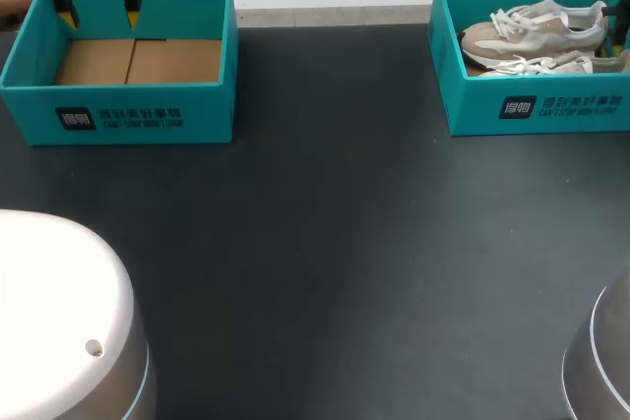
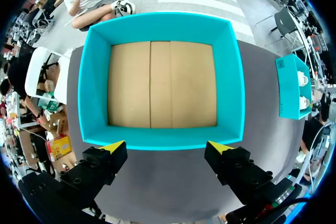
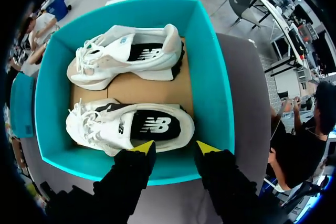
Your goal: Take the shoe out of the shoebox, open the shoe tongue, remove and reinsert the insole, then place the shoe into the shoebox
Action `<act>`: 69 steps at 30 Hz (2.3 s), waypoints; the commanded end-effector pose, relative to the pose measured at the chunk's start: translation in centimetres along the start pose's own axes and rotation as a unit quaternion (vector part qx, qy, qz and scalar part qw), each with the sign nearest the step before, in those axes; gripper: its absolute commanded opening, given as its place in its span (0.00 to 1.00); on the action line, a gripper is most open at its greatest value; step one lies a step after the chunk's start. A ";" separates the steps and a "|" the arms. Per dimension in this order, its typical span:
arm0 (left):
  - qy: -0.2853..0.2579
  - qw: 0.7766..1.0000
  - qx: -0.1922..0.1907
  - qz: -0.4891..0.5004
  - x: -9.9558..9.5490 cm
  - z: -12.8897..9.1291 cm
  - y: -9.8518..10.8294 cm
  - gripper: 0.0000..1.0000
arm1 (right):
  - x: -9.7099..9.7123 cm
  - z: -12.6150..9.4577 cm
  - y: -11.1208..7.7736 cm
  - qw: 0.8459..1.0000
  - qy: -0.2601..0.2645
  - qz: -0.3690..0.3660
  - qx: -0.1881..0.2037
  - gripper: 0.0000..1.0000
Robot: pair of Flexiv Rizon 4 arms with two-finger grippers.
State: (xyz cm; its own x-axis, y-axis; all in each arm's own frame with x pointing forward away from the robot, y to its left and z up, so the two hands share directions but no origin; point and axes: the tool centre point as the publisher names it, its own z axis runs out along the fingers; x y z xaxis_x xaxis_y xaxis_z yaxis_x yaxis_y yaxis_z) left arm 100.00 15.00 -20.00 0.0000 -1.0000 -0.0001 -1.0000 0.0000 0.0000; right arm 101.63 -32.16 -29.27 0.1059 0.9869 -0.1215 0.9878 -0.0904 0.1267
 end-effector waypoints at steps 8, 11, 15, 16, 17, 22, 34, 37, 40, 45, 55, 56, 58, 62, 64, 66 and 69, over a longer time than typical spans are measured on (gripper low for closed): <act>0.000 1.000 0.000 0.000 0.0 0.0 0.0 1.00 | -1.4 2.5 1.4 1.000 -0.003 0.012 -0.001 0.47; 0.000 1.000 0.000 0.000 0.0 0.0 0.0 1.00 | -1.6 3.2 1.4 1.000 -0.022 0.017 -0.014 0.43; 0.000 1.000 0.000 0.000 0.0 0.0 0.0 1.00 | -1.5 4.0 1.4 0.999 -0.025 0.022 -0.020 0.45; 0.000 1.000 0.000 0.000 0.0 0.0 0.0 1.00 | -1.5 4.1 1.4 0.999 -0.028 0.023 -0.021 0.46; 0.000 1.000 0.000 0.000 0.0 0.0 0.0 1.00 | -1.5 4.3 1.5 0.999 -0.023 0.023 -0.020 0.47; 0.000 1.000 0.000 0.000 0.0 0.0 0.0 1.00 | -1.3 4.9 1.5 0.999 -0.021 0.022 -0.017 0.48; 0.000 1.000 0.000 0.000 0.0 0.0 0.0 1.00 | -1.2 7.2 1.8 0.999 -0.037 0.007 -0.003 0.74; 0.000 1.000 0.000 0.000 0.0 0.0 0.0 1.00 | -1.2 8.1 1.7 0.999 -0.040 0.006 0.005 0.60; 0.000 1.000 0.000 0.000 0.0 0.0 0.0 1.00 | -1.0 8.6 1.3 0.999 -0.038 0.006 0.012 0.54; 0.000 1.000 0.000 0.000 0.0 0.0 0.0 1.00 | -1.1 9.2 1.1 0.999 -0.051 0.008 0.017 0.11; 0.000 1.000 0.000 0.000 0.0 0.0 0.0 1.00 | -1.8 7.2 0.5 0.997 -0.073 -0.006 0.014 0.00; 0.000 1.000 0.000 0.000 0.0 0.0 0.0 1.00 | -1.9 6.8 0.5 0.998 -0.067 -0.008 0.016 0.00; 0.000 1.000 0.000 0.000 0.0 0.0 0.0 1.00 | -1.9 5.6 0.4 0.998 -0.056 -0.013 0.014 0.00; 0.000 1.000 0.000 0.000 0.0 0.0 0.0 1.00 | -2.0 3.2 0.7 0.998 -0.053 -0.004 0.031 0.00; 0.000 1.000 0.000 0.000 0.0 0.0 0.0 1.00 | -2.1 2.2 1.0 0.997 -0.066 -0.003 0.031 0.00; 0.000 1.000 0.000 0.000 0.0 0.0 0.0 1.00 | -2.2 1.2 1.3 0.998 -0.063 0.003 0.024 0.00; 0.000 1.000 0.000 0.000 0.0 0.0 0.0 1.00 | -2.4 -0.6 1.8 0.998 -0.058 0.016 0.009 0.00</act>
State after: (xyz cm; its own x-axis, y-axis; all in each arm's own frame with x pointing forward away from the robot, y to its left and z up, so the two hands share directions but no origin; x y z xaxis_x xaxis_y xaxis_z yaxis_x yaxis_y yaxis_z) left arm 100.00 15.00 -20.00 0.0000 -1.0000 -0.0002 -1.0000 0.0000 0.0000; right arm 103.75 -34.80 -30.28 0.1407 0.9612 -0.2374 0.9873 -0.1185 0.1054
